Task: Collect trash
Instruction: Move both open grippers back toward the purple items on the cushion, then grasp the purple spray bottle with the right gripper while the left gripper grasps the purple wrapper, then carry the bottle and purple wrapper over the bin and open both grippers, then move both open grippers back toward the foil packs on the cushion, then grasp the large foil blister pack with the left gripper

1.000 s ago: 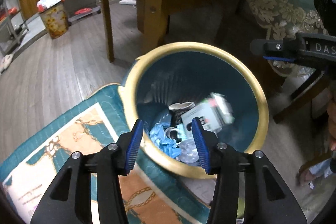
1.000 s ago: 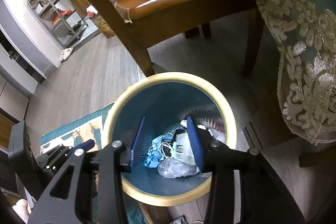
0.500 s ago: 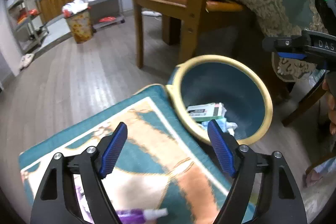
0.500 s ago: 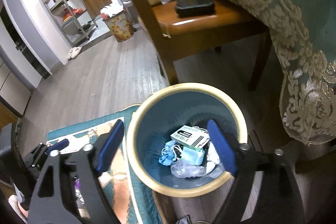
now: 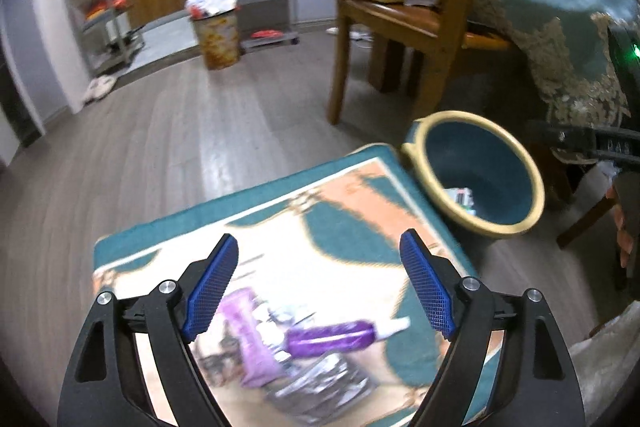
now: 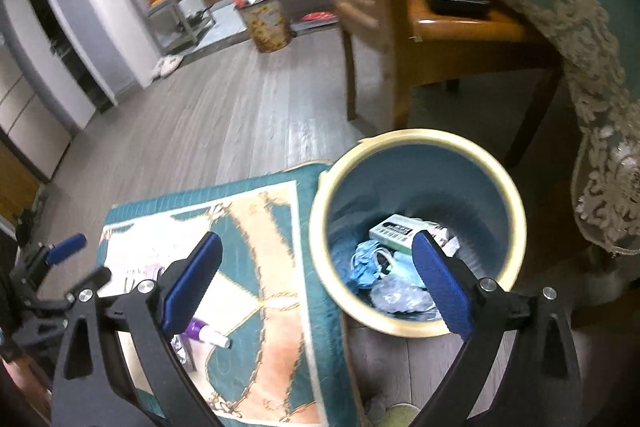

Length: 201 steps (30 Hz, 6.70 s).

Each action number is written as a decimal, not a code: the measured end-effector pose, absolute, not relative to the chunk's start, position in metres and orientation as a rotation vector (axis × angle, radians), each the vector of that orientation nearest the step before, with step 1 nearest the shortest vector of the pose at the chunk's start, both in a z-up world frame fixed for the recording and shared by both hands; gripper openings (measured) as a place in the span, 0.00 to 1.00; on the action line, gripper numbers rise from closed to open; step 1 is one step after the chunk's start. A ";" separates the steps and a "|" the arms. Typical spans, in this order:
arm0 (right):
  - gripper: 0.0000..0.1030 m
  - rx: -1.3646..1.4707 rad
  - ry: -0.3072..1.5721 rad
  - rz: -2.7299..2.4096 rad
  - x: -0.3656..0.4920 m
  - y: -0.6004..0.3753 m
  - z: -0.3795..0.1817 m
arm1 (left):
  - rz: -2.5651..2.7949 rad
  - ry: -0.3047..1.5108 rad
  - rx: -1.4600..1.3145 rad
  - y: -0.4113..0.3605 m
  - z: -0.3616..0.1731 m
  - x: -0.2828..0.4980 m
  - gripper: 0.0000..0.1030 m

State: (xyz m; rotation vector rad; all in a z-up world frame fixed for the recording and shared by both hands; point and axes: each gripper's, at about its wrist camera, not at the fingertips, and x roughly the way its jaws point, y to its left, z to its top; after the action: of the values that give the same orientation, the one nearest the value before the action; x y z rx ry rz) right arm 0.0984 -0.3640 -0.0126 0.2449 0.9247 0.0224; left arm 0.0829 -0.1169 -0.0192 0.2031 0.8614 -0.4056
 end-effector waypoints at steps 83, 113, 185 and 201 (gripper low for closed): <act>0.31 -0.123 1.216 0.410 0.139 -0.208 -0.123 | -0.362 1.182 0.275 -0.069 -0.103 0.121 0.28; 0.31 0.239 1.057 -0.076 0.126 -0.478 -0.073 | -0.763 0.980 0.258 -0.309 -0.078 0.114 0.28; 0.86 0.197 1.052 0.134 0.103 -0.267 -0.054 | -0.610 1.126 0.399 -0.080 -0.142 0.021 0.88; 0.86 0.185 1.115 0.163 0.129 -0.261 -0.076 | -0.619 1.225 0.464 -0.099 -0.169 0.040 0.70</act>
State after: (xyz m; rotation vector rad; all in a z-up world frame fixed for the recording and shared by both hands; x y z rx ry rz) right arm 0.1286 -0.2611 -0.0757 0.1854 1.1153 0.1630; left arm 0.0399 -0.0988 -0.1690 0.4641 1.2255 -0.6191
